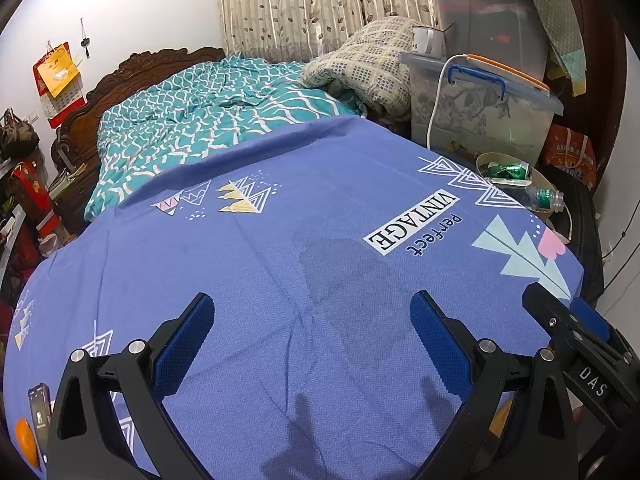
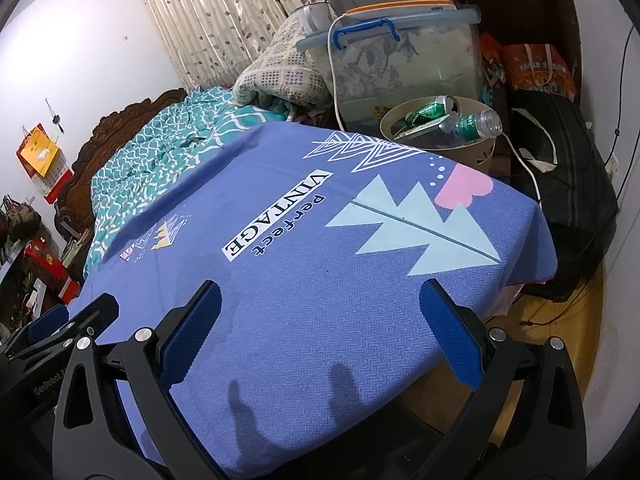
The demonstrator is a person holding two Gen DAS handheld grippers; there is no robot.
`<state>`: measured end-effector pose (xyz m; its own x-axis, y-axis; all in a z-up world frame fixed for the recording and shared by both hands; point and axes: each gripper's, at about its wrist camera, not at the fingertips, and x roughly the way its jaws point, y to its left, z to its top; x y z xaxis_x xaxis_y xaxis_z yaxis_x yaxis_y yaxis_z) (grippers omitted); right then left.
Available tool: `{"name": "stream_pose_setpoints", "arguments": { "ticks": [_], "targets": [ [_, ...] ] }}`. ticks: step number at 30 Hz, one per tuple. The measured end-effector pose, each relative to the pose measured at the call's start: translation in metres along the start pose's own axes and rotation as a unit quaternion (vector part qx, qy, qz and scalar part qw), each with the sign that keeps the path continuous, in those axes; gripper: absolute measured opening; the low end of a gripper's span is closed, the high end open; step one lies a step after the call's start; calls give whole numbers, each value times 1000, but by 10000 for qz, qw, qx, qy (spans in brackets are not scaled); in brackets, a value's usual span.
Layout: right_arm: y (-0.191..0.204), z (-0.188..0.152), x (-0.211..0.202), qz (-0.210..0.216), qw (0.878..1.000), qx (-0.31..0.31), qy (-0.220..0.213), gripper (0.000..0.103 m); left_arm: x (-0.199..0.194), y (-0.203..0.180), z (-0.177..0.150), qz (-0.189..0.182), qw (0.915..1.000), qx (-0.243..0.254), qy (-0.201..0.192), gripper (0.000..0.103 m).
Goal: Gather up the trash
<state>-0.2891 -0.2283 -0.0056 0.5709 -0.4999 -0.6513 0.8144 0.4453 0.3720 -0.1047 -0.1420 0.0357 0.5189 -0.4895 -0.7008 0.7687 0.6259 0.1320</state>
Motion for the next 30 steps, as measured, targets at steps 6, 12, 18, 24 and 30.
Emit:
{"name": "stream_pose_setpoints", "arguments": {
  "ticks": [6, 12, 18, 24, 30],
  "targets": [
    [1, 0, 0, -1, 10000, -23, 0, 98, -1, 3, 1, 1, 10000, -29, -17, 94],
    [1, 0, 0, -1, 10000, -20, 7, 98, -1, 7, 1, -6, 10000, -51, -32, 94],
    [3, 1, -3, -4, 10000, -54, -18, 98, -2, 9, 2, -70, 9999, -91, -47, 94],
    [5, 8, -6, 2, 9999, -112, -55, 98, -4, 9, 3, -125, 9999, -63, -87, 94],
    [10, 10, -15, 29, 9996, -220, -189, 98, -4, 7, 1, -271, 9996, -20, -94, 94]
  ]
}}
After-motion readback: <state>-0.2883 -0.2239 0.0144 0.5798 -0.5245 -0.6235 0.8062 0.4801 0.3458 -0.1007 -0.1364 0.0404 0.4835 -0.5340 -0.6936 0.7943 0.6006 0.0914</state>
